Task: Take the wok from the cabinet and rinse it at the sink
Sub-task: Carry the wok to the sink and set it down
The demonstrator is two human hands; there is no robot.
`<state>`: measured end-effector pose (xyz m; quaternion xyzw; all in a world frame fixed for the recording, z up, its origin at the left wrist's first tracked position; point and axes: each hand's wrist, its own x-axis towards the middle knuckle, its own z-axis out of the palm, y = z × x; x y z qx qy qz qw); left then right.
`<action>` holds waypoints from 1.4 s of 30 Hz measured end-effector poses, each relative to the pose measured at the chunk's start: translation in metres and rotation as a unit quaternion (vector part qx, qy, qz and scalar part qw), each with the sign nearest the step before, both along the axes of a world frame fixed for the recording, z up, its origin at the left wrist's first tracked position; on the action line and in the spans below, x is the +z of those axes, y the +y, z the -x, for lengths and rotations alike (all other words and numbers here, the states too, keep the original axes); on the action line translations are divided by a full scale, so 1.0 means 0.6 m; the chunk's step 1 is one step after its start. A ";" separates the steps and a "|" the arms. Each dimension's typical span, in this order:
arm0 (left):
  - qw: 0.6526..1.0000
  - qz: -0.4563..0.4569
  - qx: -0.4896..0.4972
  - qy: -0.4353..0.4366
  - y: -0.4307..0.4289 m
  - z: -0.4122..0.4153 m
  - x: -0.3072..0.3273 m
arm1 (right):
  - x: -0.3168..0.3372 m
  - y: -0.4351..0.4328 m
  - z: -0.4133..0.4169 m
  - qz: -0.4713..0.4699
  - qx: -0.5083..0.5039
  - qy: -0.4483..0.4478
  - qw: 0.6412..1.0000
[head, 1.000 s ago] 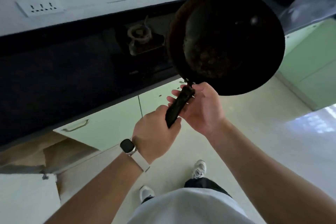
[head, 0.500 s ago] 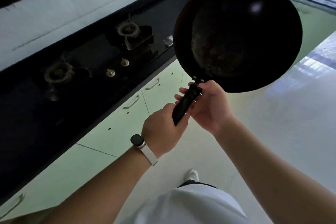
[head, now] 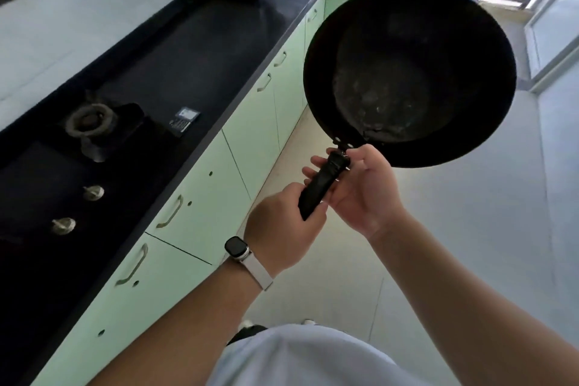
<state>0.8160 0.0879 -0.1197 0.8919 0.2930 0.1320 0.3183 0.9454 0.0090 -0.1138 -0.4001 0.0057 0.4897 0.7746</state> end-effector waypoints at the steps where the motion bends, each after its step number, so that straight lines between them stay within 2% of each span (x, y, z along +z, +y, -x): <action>1: 1.000 0.002 -0.010 0.002 0.004 -0.014 -0.002 | -0.002 -0.001 -0.010 0.001 -0.011 0.000 1.000; 10: 0.995 0.007 -0.104 -0.011 0.078 -0.133 -0.031 | -0.019 0.038 -0.104 0.013 -0.100 0.000 0.995; 18: 0.984 0.025 -0.178 -0.020 0.248 -0.254 -0.024 | 0.000 0.183 -0.199 0.034 -0.172 -0.013 0.985; 27: 0.976 0.036 -0.210 -0.048 0.408 -0.371 0.013 | 0.046 0.331 -0.297 0.018 -0.207 -0.041 0.977; 35: 0.971 0.031 -0.234 -0.046 0.461 -0.467 0.016 | 0.039 0.378 -0.394 -0.002 -0.207 -0.038 0.978; 42: 0.970 0.020 -0.242 -0.025 0.461 -0.607 0.001 | 0.011 0.375 -0.534 -0.014 -0.213 -0.018 0.977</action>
